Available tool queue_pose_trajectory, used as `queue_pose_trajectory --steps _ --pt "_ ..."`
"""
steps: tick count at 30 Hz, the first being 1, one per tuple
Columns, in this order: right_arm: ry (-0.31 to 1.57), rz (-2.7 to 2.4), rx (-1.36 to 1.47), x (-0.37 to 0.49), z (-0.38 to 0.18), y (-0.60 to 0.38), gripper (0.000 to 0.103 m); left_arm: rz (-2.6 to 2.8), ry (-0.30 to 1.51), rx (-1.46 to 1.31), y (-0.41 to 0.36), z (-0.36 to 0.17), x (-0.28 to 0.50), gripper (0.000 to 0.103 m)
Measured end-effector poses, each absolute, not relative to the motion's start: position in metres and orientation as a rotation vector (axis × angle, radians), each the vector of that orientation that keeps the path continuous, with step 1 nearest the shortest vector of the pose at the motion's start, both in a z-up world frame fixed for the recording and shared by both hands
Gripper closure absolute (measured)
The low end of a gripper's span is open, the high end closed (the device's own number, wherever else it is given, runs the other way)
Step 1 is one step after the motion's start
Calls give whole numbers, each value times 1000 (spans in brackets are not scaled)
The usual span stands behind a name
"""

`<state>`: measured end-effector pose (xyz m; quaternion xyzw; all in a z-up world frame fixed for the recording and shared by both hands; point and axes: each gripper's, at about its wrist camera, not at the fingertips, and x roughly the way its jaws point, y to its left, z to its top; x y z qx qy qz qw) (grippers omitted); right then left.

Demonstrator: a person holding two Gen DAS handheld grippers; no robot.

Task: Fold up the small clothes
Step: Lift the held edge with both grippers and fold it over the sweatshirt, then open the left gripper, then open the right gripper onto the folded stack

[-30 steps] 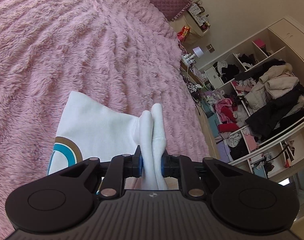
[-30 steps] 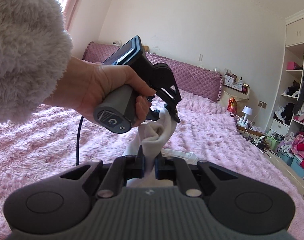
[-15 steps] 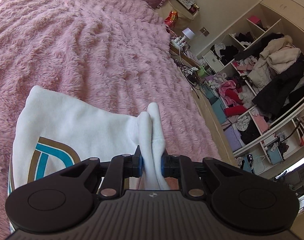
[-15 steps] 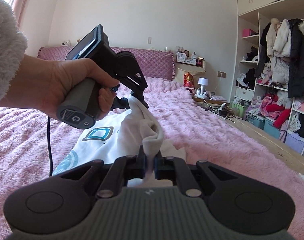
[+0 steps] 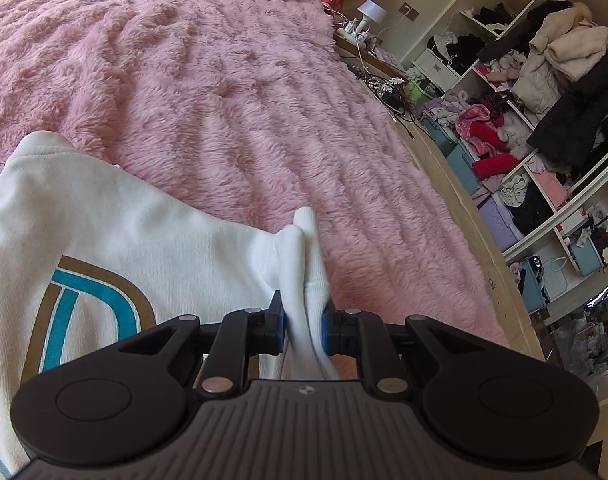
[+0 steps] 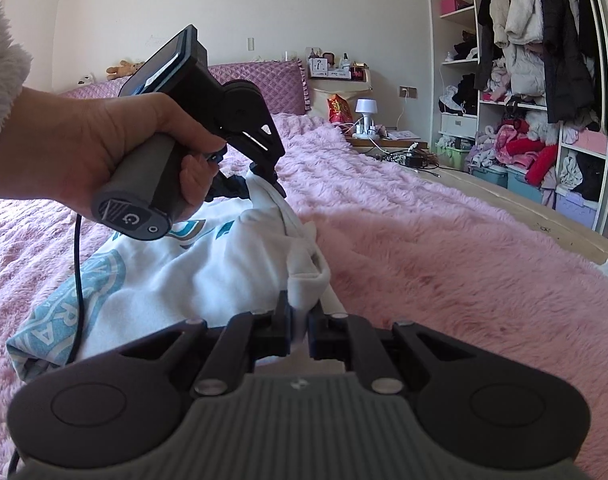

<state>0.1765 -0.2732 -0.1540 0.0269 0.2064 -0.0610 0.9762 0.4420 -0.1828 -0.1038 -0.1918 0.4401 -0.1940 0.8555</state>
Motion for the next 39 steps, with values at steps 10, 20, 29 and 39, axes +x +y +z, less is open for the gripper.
queue_pose_trajectory --steps 10,20,29,39 --pt "493 -156 122 186 -167 -280 99 -376 944 -302 -213 -107 443 65" --pt "525 -128 168 195 -162 -291 98 -470 756 -68 -157 -35 343 60" --pt "568 -144 176 207 -155 -291 98 -431 667 317 -97 -65 177 56" --pt "578 -174 127 209 -146 -283 98 -369 657 375 -98 -100 161 60"
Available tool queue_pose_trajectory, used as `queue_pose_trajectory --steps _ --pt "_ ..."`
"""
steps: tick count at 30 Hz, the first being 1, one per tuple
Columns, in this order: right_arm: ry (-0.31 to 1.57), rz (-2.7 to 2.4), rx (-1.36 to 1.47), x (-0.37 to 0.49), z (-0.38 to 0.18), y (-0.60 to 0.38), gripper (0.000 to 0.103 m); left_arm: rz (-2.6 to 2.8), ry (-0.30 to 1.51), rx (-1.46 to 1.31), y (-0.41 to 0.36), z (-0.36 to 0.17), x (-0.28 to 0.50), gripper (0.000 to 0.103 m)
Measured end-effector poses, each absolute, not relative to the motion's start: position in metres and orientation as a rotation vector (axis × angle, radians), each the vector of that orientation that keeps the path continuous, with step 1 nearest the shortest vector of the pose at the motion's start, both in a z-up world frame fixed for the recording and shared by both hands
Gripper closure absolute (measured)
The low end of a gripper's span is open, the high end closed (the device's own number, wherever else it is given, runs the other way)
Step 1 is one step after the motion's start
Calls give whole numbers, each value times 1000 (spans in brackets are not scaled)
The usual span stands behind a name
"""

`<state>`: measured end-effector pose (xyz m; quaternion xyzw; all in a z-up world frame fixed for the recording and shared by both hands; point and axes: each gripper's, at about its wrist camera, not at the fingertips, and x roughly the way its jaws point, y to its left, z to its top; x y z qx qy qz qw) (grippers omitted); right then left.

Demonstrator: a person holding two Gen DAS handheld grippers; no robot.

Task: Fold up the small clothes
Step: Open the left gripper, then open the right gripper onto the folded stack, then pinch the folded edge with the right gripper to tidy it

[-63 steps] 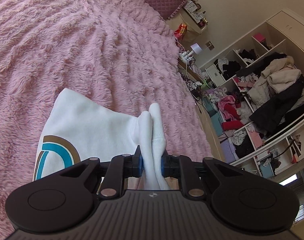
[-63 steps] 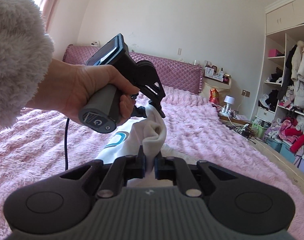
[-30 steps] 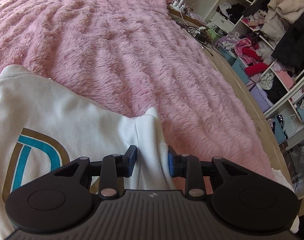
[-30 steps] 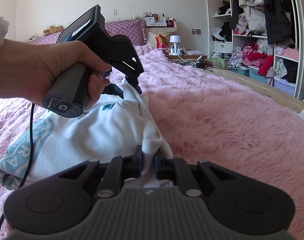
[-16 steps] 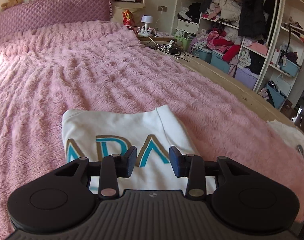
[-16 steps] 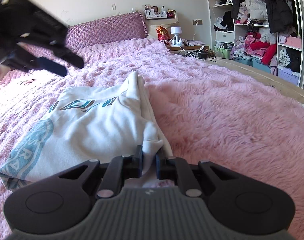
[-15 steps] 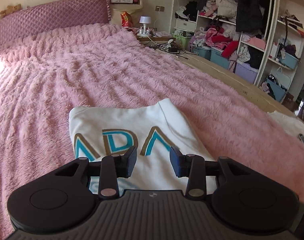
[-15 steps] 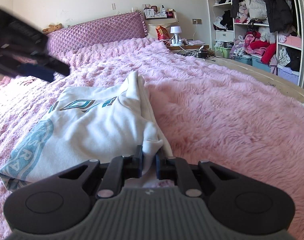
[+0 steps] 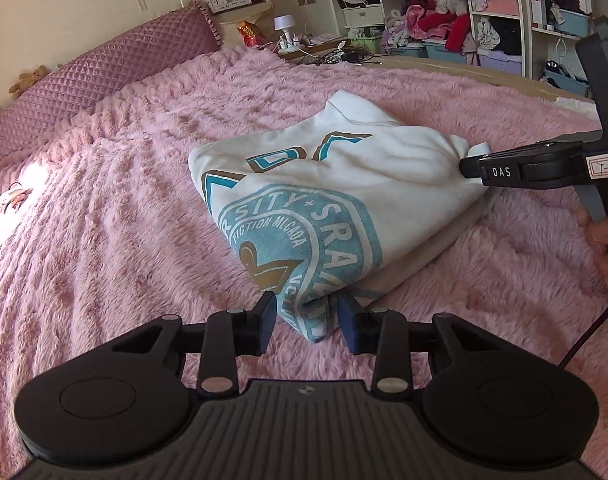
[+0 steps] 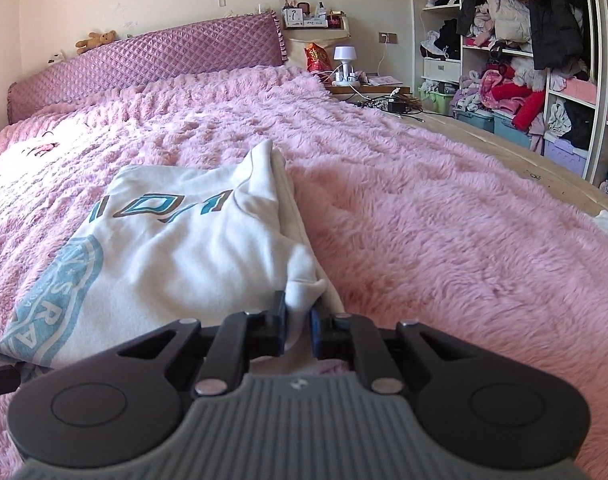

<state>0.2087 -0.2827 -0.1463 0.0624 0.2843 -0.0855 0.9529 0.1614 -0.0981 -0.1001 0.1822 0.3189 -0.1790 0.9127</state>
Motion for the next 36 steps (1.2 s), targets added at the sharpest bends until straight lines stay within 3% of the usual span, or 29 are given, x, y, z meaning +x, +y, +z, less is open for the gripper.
queue_pose_trajectory --steps 4,10,15,22,30,33,34,36 --pt "572 -176 162 207 -144 -286 99 -344 704 363 -96 -111 169 84" --pt "520 -161 194 198 -133 -290 101 -233 676 310 -96 -107 158 97" --pt "460 -166 203 186 -114 -298 101 -191 645 424 -115 -105 150 98" --pt "586 -187 225 192 -163 -306 102 -212 736 583 -129 -143 158 97" --pt "592 -165 217 193 -163 -306 101 -246 703 580 -121 -127 151 92" --pt "567 -168 238 187 -156 -312 89 -266 702 563 -114 -115 138 88" --pt "562 -180 235 185 -153 -314 80 -274 701 566 -112 -113 134 88" --pt "545 -195 234 179 -146 -320 77 -286 688 566 -107 -105 126 88"
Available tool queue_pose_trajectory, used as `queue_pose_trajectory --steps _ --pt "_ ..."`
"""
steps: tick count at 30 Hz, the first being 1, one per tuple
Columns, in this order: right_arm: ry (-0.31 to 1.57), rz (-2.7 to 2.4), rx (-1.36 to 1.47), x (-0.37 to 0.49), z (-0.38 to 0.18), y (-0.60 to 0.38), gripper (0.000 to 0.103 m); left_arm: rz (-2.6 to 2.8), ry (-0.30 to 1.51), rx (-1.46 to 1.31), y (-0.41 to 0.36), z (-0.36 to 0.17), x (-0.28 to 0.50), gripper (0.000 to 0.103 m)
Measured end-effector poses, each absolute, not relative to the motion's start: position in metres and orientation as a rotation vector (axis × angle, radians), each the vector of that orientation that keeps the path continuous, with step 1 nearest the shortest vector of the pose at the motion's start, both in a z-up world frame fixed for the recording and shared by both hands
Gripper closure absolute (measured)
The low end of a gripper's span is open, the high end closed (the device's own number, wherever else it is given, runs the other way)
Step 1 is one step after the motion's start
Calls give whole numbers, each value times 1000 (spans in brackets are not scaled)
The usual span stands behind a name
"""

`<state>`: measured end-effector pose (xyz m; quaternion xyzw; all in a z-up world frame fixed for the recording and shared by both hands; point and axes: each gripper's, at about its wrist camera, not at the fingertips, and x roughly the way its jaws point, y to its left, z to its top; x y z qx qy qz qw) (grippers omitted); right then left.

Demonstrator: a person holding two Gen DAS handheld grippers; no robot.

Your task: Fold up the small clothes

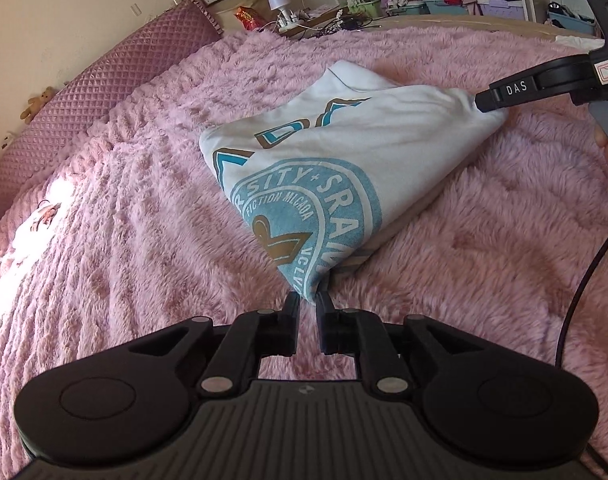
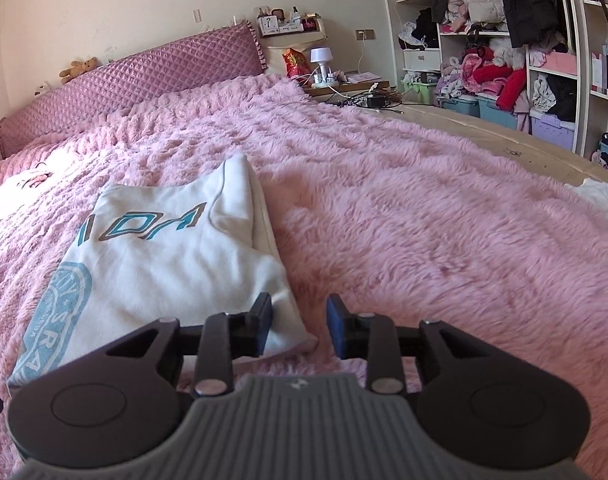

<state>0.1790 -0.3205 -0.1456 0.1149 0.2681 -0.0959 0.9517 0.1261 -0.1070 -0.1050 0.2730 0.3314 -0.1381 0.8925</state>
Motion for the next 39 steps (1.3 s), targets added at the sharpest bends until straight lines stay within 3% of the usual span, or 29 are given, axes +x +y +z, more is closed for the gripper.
queue_pose_trajectory --steps 4,11,15,24,25,26,34,39 --pt "472 -182 268 178 -123 -340 75 -333 679 441 -97 -87 129 87" --pt "400 -47 146 246 -98 -337 76 -406 705 -30 -80 -80 182 87" --pt "445 26 61 296 -93 -329 77 -376 758 -271 -63 -97 215 77" --pt "584 30 5 404 -122 -325 73 -345 779 -357 -54 -124 230 71" --pt "600 26 14 413 -128 -325 74 -346 774 -348 -55 -124 229 70" --pt "614 32 15 417 -131 -324 103 -347 771 -338 -57 -125 229 69" --pt "536 27 -14 420 -120 -323 103 -366 749 -347 -67 -120 228 44" --pt "616 10 -49 433 -144 -325 103 -358 750 -332 -73 -126 233 41"
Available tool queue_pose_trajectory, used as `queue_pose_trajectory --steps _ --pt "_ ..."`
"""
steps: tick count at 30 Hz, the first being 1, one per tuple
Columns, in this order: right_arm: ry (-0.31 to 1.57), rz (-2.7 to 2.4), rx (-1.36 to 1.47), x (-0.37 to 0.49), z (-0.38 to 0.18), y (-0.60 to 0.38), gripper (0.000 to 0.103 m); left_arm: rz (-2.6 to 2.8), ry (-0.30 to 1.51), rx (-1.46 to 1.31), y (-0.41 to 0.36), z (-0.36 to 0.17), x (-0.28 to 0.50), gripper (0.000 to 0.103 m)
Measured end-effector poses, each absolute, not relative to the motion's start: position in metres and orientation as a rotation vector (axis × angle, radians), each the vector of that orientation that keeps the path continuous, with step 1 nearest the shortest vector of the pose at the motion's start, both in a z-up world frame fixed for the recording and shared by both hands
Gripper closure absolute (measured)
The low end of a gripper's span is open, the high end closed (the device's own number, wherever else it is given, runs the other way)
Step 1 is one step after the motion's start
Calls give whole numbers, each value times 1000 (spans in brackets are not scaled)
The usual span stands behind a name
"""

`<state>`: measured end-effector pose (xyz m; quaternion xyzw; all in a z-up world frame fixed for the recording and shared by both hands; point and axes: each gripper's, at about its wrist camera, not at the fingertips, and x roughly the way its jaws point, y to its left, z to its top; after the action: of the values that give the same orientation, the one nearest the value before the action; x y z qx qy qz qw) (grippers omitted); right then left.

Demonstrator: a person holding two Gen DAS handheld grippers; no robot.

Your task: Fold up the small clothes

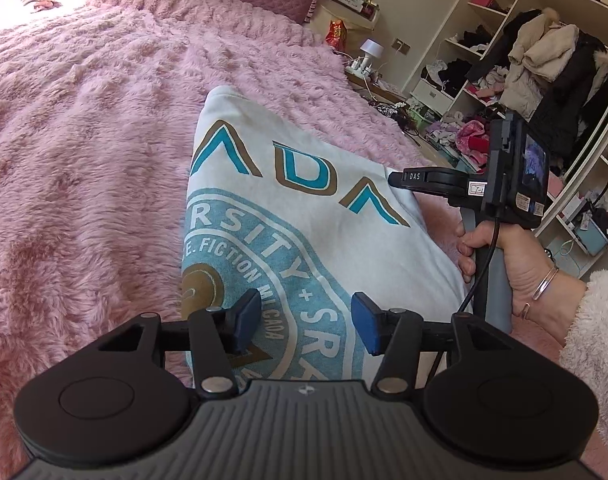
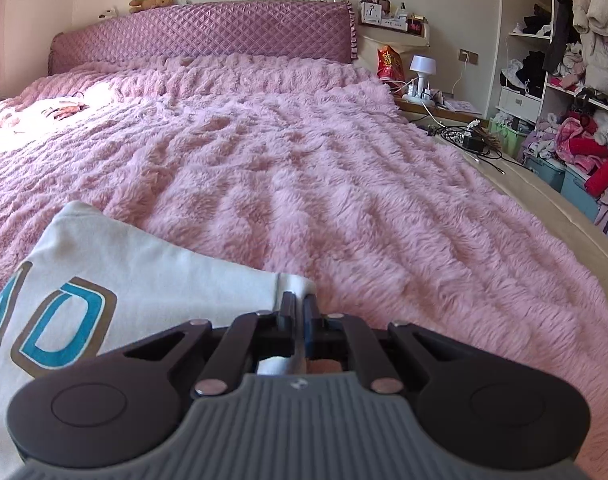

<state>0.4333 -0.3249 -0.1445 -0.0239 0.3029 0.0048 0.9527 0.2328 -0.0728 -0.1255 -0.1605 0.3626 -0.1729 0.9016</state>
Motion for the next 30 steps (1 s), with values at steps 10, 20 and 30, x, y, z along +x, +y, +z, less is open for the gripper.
queue_pose_trajectory --steps 10,20,30 --pt "582 25 53 414 -139 -340 81 -335 767 -315 -76 -124 236 39" --pt "546 120 323 240 -109 -383 65 -316 774 -314 -78 -119 233 38" --pt "584 210 387 176 -132 -368 64 -257 780 -351 -64 -105 213 38"
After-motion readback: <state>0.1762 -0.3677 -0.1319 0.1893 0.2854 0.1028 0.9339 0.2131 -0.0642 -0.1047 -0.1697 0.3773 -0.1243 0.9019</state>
